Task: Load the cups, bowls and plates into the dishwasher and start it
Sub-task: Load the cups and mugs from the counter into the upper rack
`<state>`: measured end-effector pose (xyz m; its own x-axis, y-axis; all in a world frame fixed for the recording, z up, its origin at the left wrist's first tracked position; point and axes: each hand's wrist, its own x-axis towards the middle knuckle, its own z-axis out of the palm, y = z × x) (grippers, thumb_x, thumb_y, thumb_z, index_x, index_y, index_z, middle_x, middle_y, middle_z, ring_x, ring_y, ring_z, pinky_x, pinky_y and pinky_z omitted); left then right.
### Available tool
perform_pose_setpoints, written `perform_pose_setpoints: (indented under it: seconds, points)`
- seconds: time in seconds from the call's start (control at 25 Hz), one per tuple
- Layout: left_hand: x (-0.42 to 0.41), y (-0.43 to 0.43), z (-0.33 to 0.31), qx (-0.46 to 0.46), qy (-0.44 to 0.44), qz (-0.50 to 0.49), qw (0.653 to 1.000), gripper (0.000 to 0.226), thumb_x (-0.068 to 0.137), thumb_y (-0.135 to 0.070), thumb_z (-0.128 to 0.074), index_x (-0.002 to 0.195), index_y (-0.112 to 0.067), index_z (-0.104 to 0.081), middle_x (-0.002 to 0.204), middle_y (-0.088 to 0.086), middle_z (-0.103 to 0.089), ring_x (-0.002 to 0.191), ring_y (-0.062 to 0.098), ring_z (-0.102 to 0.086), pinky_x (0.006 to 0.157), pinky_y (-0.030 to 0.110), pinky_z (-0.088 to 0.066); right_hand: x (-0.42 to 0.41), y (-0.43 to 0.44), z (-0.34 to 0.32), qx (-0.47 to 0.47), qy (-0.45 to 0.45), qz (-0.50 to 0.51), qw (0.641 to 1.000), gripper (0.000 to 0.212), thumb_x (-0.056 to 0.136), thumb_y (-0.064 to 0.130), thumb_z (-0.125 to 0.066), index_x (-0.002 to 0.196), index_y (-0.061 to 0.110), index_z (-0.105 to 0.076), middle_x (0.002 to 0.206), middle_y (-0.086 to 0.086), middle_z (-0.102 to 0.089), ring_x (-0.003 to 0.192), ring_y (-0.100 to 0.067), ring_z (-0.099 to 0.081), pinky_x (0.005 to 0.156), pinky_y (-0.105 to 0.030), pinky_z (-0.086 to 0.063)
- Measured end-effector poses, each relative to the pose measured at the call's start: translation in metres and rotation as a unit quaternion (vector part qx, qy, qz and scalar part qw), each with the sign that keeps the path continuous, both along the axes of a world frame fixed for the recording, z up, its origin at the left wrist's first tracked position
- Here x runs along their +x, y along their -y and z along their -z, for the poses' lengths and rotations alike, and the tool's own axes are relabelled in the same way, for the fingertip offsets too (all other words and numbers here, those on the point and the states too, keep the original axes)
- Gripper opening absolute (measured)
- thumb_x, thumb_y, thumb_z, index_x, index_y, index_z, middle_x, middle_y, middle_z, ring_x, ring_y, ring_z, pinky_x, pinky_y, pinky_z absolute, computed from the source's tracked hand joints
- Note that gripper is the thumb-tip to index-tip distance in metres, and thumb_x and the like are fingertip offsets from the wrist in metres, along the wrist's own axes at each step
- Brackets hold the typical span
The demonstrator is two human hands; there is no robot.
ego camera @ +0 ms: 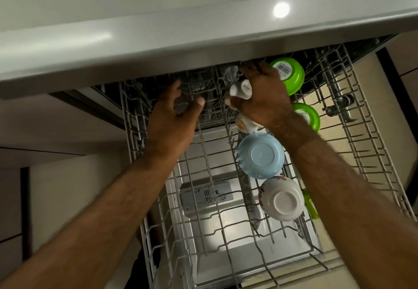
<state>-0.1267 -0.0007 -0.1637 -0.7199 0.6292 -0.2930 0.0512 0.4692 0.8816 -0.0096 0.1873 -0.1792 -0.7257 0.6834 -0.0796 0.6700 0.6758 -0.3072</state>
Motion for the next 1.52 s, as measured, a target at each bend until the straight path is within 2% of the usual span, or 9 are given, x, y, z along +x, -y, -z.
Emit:
perform_pose_setpoints:
  seconds: [0.16, 0.24, 0.36, 0.56, 0.76, 0.84, 1.04, 1.2, 1.52]
  points:
    - [0.001, 0.006, -0.022, -0.07, -0.194, 0.107, 0.973, 0.08, 0.095, -0.048, -0.062, 0.161, -0.027, -0.021, 0.163, 0.006, -0.032, 0.149, 0.026, -0.032, 0.12, 0.049, -0.035, 0.008, 0.024, -0.019, -0.01, -0.066, 0.009, 0.998, 0.077, 0.069, 0.061, -0.075, 0.134, 0.024, -0.056, 0.141, -0.009, -0.052, 0.129, -0.031, -0.05, 0.102, -0.041, -0.049]
    - [0.009, 0.013, -0.038, -0.105, -0.237, 0.137, 0.956, 0.084, 0.096, -0.048, -0.061, 0.163, -0.028, -0.014, 0.168, 0.005, -0.018, 0.155, 0.027, -0.018, 0.124, 0.048, -0.026, 0.012, 0.037, -0.032, -0.016, -0.075, 0.013, 0.997, 0.076, 0.07, 0.055, -0.079, 0.136, 0.023, -0.056, 0.144, -0.01, -0.05, 0.13, -0.031, -0.049, 0.104, -0.041, -0.048]
    - [0.021, 0.032, -0.057, -0.101, -0.287, 0.153, 0.94, 0.086, 0.096, -0.051, -0.059, 0.163, -0.025, -0.012, 0.17, 0.004, -0.013, 0.156, 0.024, -0.01, 0.125, 0.049, -0.021, 0.019, 0.062, -0.056, -0.031, -0.074, 0.014, 0.997, 0.078, 0.074, 0.05, -0.079, 0.142, 0.023, -0.053, 0.149, -0.012, -0.046, 0.135, -0.033, -0.045, 0.109, -0.042, -0.045]
    - [0.043, 0.077, -0.1, -0.149, -0.23, 0.134, 0.952, 0.09, 0.095, -0.056, -0.058, 0.163, -0.029, -0.006, 0.17, -0.005, -0.006, 0.156, 0.02, -0.012, 0.123, 0.05, -0.027, 0.039, 0.11, -0.116, -0.048, -0.084, -0.015, 0.995, 0.07, 0.08, 0.043, -0.076, 0.142, 0.022, -0.052, 0.15, -0.009, -0.045, 0.136, -0.028, -0.042, 0.111, -0.041, -0.042]
    - [0.065, 0.117, -0.152, -0.119, -0.229, 0.11, 0.96, 0.081, 0.097, -0.059, -0.052, 0.161, -0.028, -0.014, 0.168, -0.005, -0.017, 0.155, 0.01, -0.01, 0.119, 0.026, -0.012, 0.055, 0.147, -0.171, -0.067, -0.092, -0.03, 0.993, 0.063, 0.09, 0.047, -0.069, 0.144, 0.02, -0.05, 0.143, -0.002, -0.052, 0.131, -0.021, -0.044, 0.109, -0.041, -0.042]
    - [0.066, 0.128, -0.173, -0.097, -0.24, 0.095, 0.961, 0.078, 0.097, -0.056, -0.054, 0.161, -0.028, -0.017, 0.168, -0.006, -0.02, 0.154, 0.007, -0.012, 0.118, 0.024, -0.013, 0.054, 0.16, -0.193, -0.068, -0.109, -0.036, 0.991, 0.061, 0.091, 0.045, -0.068, 0.144, 0.02, -0.051, 0.143, -0.001, -0.053, 0.132, -0.02, -0.044, 0.109, -0.037, -0.04]
    - [0.047, 0.151, -0.228, -0.065, -0.278, 0.054, 0.957, 0.076, 0.098, -0.052, -0.057, 0.16, -0.023, -0.023, 0.166, -0.004, -0.026, 0.153, 0.009, -0.018, 0.122, 0.033, -0.025, 0.028, 0.188, -0.251, -0.052, -0.133, -0.08, 0.987, 0.059, 0.092, 0.047, -0.068, 0.143, 0.021, -0.053, 0.142, 0.002, -0.055, 0.133, -0.016, -0.044, 0.106, -0.026, -0.034]
    - [0.013, 0.172, -0.268, -0.068, -0.313, 0.018, 0.947, 0.079, 0.098, -0.056, -0.053, 0.162, -0.022, -0.02, 0.168, -0.003, -0.021, 0.155, 0.01, -0.012, 0.123, 0.034, -0.02, -0.009, 0.213, -0.297, -0.044, -0.158, -0.13, 0.978, 0.059, 0.092, 0.045, -0.069, 0.143, 0.019, -0.053, 0.141, 0.0, -0.056, 0.133, -0.018, -0.047, 0.108, -0.027, -0.035]
    - [-0.084, 0.246, -0.323, -0.08, -0.392, -0.055, 0.915, 0.08, 0.095, -0.055, -0.056, 0.16, -0.019, -0.025, 0.166, 0.004, -0.028, 0.155, 0.019, -0.02, 0.122, 0.046, -0.031, -0.12, 0.271, -0.348, -0.039, -0.189, -0.222, 0.956, 0.061, 0.091, 0.044, -0.071, 0.142, 0.017, -0.053, 0.141, -0.002, -0.058, 0.132, -0.02, -0.049, 0.107, -0.028, -0.036]
